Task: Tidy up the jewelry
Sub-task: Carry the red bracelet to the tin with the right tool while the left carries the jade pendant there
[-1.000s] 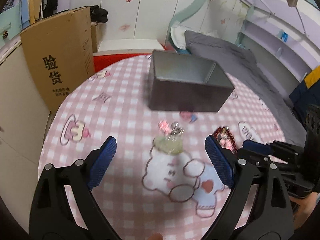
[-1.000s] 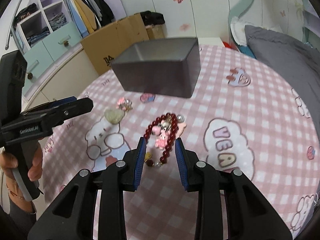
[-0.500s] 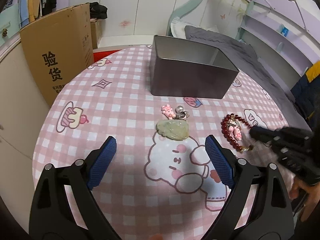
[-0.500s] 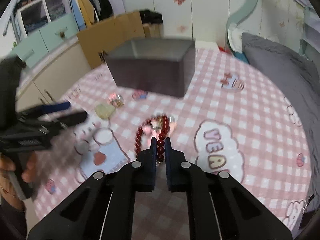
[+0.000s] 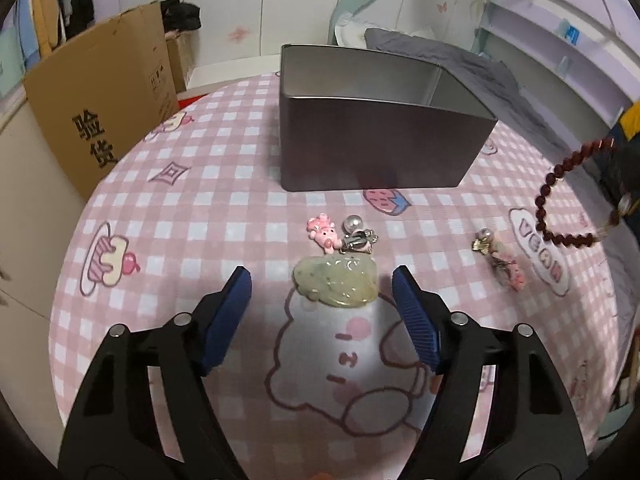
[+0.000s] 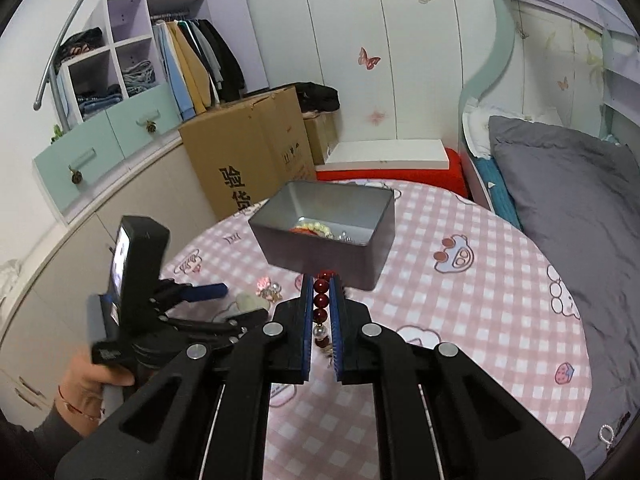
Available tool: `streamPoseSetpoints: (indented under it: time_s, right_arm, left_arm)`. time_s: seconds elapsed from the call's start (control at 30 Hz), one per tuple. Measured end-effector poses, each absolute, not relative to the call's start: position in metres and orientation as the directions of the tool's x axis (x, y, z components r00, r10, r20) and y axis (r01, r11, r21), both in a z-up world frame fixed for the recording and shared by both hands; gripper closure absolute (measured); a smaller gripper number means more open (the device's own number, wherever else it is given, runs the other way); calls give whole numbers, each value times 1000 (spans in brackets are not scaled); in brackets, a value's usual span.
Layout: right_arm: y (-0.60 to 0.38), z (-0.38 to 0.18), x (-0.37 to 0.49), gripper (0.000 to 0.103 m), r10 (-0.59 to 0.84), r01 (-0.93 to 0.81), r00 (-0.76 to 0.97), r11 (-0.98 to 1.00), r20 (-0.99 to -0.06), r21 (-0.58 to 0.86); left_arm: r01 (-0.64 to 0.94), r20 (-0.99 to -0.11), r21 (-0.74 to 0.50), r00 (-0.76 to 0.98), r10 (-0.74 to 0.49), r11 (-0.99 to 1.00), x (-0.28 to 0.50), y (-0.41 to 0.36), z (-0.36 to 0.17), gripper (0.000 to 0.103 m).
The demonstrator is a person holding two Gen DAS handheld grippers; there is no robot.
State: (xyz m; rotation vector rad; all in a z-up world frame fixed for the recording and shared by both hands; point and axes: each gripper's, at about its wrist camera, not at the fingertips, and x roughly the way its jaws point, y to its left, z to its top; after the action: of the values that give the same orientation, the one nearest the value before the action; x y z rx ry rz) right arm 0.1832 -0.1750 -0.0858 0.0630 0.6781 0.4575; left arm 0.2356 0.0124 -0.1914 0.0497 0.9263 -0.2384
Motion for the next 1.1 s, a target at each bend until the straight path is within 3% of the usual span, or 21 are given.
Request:
streamPoseSetpoints:
  time_s: [0.13, 0.17, 0.5, 0.77, 1.1]
  right_arm:
    - [-173, -85, 190, 97, 438, -395, 679, 894, -589, 210]
    - [-172, -86, 192, 97, 438, -395, 678, 894, -590, 209]
    - [-175, -74, 202, 97, 458, -405, 687, 886, -565, 226]
    - [-173, -56, 226, 97, 477, -417, 707, 877, -522, 236]
    - [-154, -57, 267, 97, 481, -418, 711, 876, -513, 242]
  left_arm:
    - [246, -793, -10, 588, -158, 969, 233, 8, -192, 48]
    - [249, -791, -14, 590, -163, 969, 232, 8, -191, 60]
    - [260, -760, -116, 597, -254, 958, 222, 22, -174, 61]
    - [345, -640, -254, 640, -424, 904, 224, 27, -111, 61]
    - [367, -624, -230, 655, -426, 901, 284, 10, -84, 61]
